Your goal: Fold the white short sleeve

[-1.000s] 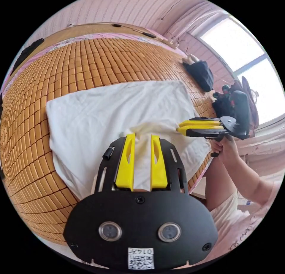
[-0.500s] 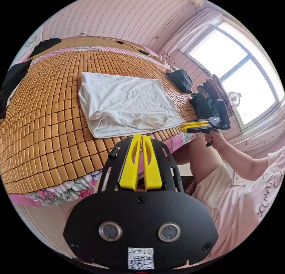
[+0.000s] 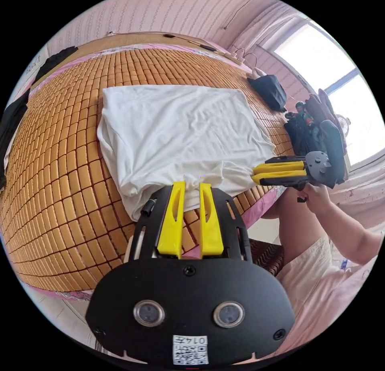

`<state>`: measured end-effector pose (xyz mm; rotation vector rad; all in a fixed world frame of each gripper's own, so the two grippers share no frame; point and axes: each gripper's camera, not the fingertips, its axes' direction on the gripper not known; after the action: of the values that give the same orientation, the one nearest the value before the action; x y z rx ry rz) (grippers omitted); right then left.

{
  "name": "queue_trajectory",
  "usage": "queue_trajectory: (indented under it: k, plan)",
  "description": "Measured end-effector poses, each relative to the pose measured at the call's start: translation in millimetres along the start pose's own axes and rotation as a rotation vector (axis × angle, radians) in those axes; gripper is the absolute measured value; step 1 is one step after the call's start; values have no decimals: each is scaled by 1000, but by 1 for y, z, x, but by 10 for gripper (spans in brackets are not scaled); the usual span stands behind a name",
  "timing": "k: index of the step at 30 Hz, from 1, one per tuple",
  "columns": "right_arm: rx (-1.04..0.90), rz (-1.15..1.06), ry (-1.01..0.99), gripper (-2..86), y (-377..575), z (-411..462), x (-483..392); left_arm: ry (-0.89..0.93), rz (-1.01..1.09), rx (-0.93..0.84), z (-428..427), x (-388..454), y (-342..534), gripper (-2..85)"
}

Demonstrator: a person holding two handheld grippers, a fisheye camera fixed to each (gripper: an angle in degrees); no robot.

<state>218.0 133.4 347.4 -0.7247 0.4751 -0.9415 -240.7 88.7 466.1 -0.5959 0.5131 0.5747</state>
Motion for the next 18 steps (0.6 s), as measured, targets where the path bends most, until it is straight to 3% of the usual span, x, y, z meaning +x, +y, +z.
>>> queue_trajectory:
  k: [6,9,14,18]
  plan:
    - [-110,-126,61,82,-7,-38,-23,37,-41,153,-43,-10,67,56]
    - [-28,-182,63,89,-44,-68,-46,-30,-73,231,-64,-16,83,52]
    - [107,-294,-35,104,-127,-64,-100,-165,2,217,-54,-7,69,70]
    - [84,-219,-94,81,-168,-15,-114,-191,29,148,-29,-2,57,55]
